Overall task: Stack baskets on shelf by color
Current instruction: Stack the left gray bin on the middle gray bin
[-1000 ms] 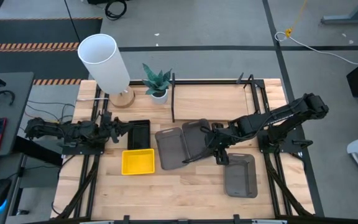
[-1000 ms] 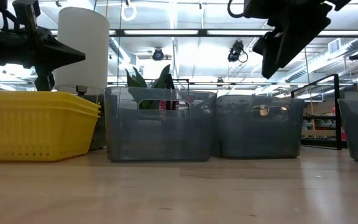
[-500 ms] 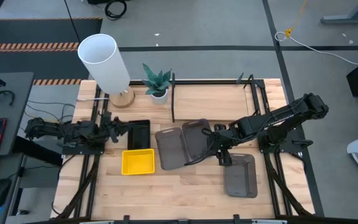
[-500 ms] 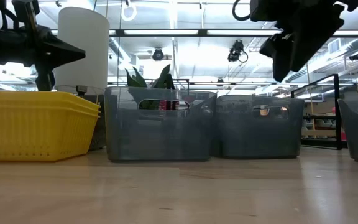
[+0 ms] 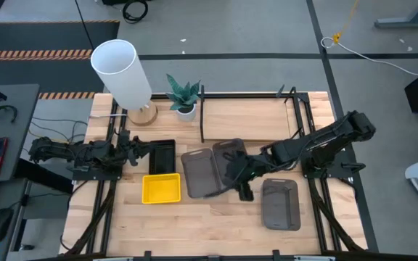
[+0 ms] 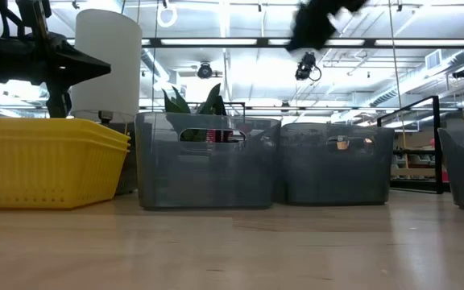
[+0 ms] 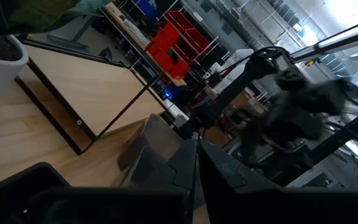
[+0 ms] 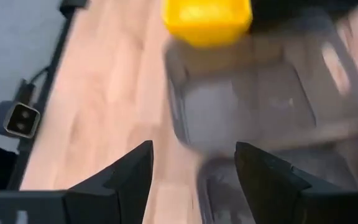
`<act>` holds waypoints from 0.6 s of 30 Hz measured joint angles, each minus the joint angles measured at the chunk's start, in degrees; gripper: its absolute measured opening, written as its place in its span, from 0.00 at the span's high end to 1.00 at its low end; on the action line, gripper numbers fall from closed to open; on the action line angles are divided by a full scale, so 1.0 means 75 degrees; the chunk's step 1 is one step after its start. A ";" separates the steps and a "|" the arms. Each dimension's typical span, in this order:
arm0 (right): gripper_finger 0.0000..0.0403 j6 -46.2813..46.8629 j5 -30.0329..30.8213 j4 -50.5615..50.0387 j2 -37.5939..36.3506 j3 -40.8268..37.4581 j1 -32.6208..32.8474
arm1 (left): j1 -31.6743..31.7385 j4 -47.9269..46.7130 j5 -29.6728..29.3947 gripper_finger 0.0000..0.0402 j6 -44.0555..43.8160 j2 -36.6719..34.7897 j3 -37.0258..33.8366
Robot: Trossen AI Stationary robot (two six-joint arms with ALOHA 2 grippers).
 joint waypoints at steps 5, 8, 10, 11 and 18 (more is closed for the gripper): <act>0.43 -0.0873 0.0418 -0.0299 0.1355 0.1771 0.0183 | 0.0000 -0.0022 0.0000 0.91 0.0006 -0.0001 -0.0003; 0.43 -0.1078 0.0403 -0.0290 0.2092 0.2381 0.0063 | 0.0000 -0.0019 0.0000 0.91 0.0002 -0.0001 -0.0003; 0.43 -0.1207 0.0270 -0.0316 0.2526 0.2617 0.0005 | 0.0000 -0.0026 0.0000 0.92 0.0004 0.0002 -0.0003; 0.43 -0.1265 0.0196 -0.0327 0.2715 0.2719 -0.0017 | 0.0000 -0.0021 0.0000 0.92 0.0001 0.0001 -0.0003; 0.43 -0.1404 -0.0211 -0.0288 0.3712 0.3065 -0.0021 | 0.0000 -0.0025 0.0000 0.94 0.0006 0.0002 -0.0003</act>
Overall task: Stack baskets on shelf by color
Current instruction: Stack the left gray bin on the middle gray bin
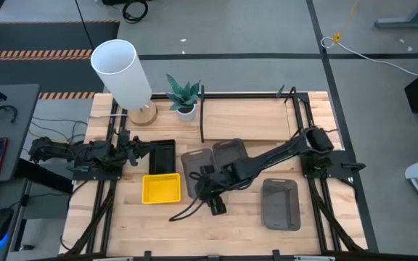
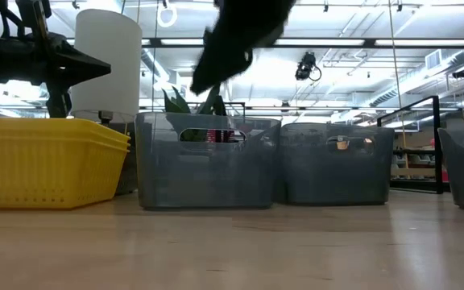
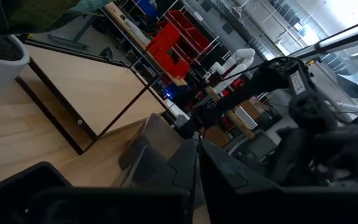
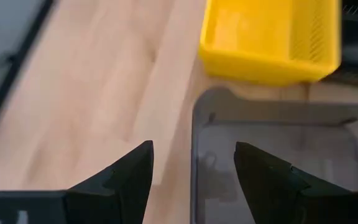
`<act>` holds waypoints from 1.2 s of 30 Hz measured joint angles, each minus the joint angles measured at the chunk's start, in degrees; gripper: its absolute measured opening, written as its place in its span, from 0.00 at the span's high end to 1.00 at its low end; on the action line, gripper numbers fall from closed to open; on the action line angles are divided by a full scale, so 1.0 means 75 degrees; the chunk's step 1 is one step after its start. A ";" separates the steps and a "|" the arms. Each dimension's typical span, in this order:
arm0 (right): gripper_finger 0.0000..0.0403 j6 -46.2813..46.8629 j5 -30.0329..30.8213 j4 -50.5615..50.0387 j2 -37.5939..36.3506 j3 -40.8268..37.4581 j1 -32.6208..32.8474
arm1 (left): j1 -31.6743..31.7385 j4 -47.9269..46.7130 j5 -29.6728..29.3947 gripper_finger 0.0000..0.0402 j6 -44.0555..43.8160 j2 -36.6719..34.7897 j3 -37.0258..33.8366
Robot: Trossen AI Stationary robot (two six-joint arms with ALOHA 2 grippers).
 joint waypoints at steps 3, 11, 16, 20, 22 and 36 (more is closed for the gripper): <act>0.44 -0.0094 -0.0164 -0.0011 0.0273 0.0004 0.0003 | 0.0000 -0.0003 0.0001 0.92 0.0002 0.0000 0.0000; 0.52 -0.0244 -0.0099 -0.0029 0.0712 0.0010 -0.0021 | 0.0000 -0.0005 0.0000 0.92 0.0003 0.0000 0.0000; 0.59 -0.0376 -0.0188 0.0098 0.0999 -0.0003 -0.0117 | 0.0000 -0.0012 0.0000 0.94 0.0002 -0.0002 0.0000; 0.64 -0.0333 -0.0416 0.0055 0.1171 -0.0006 -0.0150 | 0.0003 -0.0014 0.0003 0.93 0.0006 -0.0003 0.0000; 0.66 -0.0327 -0.0467 0.0012 0.1187 -0.0009 -0.0160 | 0.0000 0.0029 0.0000 0.92 0.0000 -0.0003 0.0000; 0.97 -0.0464 -0.0938 -0.0023 0.1171 0.0075 -0.0169 | 0.0002 -0.0012 0.0000 0.94 0.0001 0.0000 0.0000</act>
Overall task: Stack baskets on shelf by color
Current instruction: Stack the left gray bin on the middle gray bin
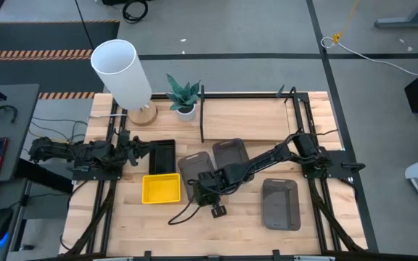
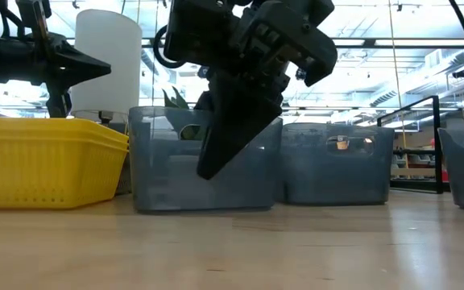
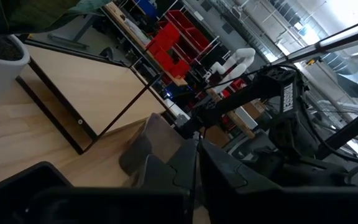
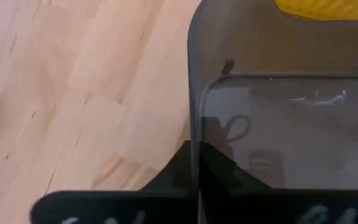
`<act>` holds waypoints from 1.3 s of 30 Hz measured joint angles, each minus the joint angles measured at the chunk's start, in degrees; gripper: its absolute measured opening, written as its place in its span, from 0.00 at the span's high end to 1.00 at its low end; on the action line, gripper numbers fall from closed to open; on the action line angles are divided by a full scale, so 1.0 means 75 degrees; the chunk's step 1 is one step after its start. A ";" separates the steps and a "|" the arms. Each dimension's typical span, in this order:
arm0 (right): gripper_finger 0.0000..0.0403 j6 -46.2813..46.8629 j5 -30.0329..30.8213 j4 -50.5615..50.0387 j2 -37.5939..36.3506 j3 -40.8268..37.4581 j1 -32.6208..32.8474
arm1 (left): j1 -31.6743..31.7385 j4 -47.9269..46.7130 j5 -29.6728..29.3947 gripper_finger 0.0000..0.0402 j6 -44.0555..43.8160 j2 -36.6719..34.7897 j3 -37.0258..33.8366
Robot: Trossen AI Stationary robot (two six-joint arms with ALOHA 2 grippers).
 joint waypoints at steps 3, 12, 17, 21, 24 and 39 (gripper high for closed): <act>0.97 0.0081 -0.0037 -0.0033 -0.0003 0.0001 0.0000 | -0.0002 0.0000 0.0000 0.93 0.0002 0.0000 0.0000; 0.98 0.0114 -0.0267 -0.0474 -0.0284 0.0003 0.0003 | -0.0002 0.0000 0.0000 0.91 0.0000 0.0000 0.0000; 0.98 0.0085 -0.0244 -0.0592 -0.0840 0.0003 -0.0044 | -0.0001 -0.0006 0.0000 0.93 0.0004 0.0000 0.0000; 0.98 0.0050 -0.0186 -0.0758 -0.1285 0.0003 -0.0055 | -0.0001 -0.0001 0.0000 0.94 0.0002 0.0000 -0.0002; 0.98 0.0047 0.0046 -0.0929 -0.1646 0.0001 -0.0029 | -0.0002 -0.0003 0.0000 0.93 0.0002 0.0000 0.0000; 0.98 0.0548 0.1152 -0.2719 -0.3244 -0.0285 -0.0006 | -0.0001 0.0000 0.0000 0.93 0.0005 0.0000 -0.0001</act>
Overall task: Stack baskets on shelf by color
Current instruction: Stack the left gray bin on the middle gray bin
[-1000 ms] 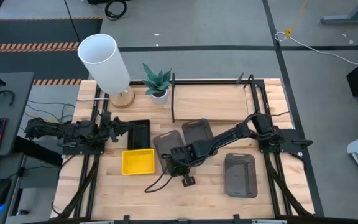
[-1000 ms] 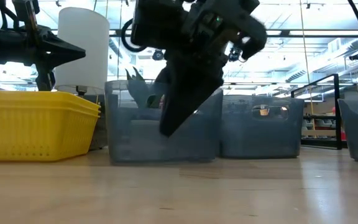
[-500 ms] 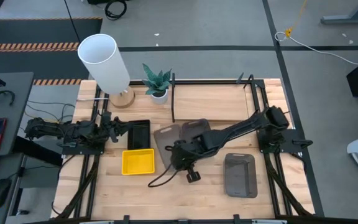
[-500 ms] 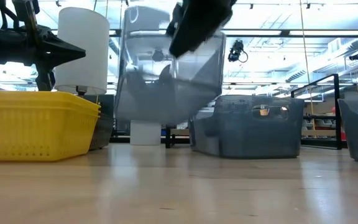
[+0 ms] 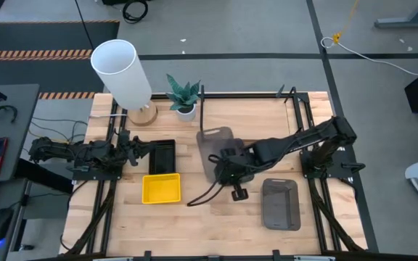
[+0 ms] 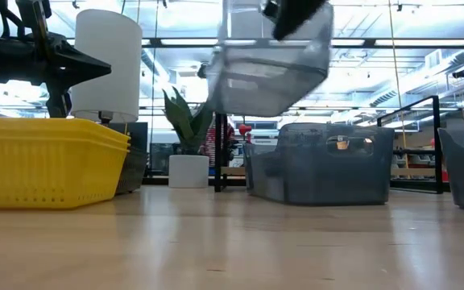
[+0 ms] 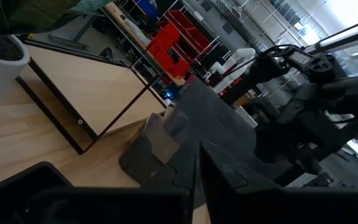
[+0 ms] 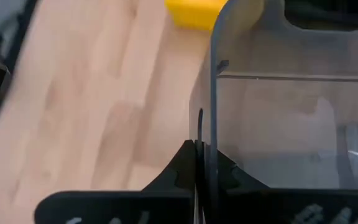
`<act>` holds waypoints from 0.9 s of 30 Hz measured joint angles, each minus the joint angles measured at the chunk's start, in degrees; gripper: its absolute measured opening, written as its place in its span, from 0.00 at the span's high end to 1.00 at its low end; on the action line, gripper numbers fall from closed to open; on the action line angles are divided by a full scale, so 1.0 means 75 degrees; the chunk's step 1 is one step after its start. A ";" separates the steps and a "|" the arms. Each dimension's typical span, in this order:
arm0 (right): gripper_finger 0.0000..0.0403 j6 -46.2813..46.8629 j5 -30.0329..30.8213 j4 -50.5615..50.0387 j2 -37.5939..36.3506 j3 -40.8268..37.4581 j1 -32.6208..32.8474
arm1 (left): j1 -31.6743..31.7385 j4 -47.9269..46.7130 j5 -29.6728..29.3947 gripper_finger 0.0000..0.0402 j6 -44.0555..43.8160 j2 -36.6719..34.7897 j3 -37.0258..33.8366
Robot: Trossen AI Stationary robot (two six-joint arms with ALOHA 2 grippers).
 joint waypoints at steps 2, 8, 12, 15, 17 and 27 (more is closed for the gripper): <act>0.98 0.0090 -0.0092 -0.0231 -0.0150 -0.0297 0.0006 | -0.0001 0.0000 0.0000 0.94 -0.0006 0.0000 -0.0002; 0.98 0.0274 -0.0350 -0.0189 -0.0822 -0.1559 0.0010 | -0.0001 0.0000 0.0000 0.92 -0.0003 0.0000 -0.0002; 0.98 0.0398 -0.0415 0.0053 -0.1267 -0.2331 -0.0054 | 0.0001 -0.0002 0.0000 0.91 -0.0003 0.0000 -0.0001; 0.98 0.0346 -0.0502 0.0553 -0.1497 -0.2810 -0.0131 | -0.0001 0.0000 0.0000 0.92 -0.0001 0.0000 -0.0002; 0.97 0.0260 -0.0685 0.0811 -0.1515 -0.3058 -0.0183 | 0.0000 0.0000 0.0000 0.92 -0.0004 -0.0001 -0.0002; 0.87 0.0133 -0.0947 0.1081 -0.1524 -0.3441 -0.0224 | 0.0002 -0.0003 -0.0002 0.93 -0.0005 0.0000 -0.0002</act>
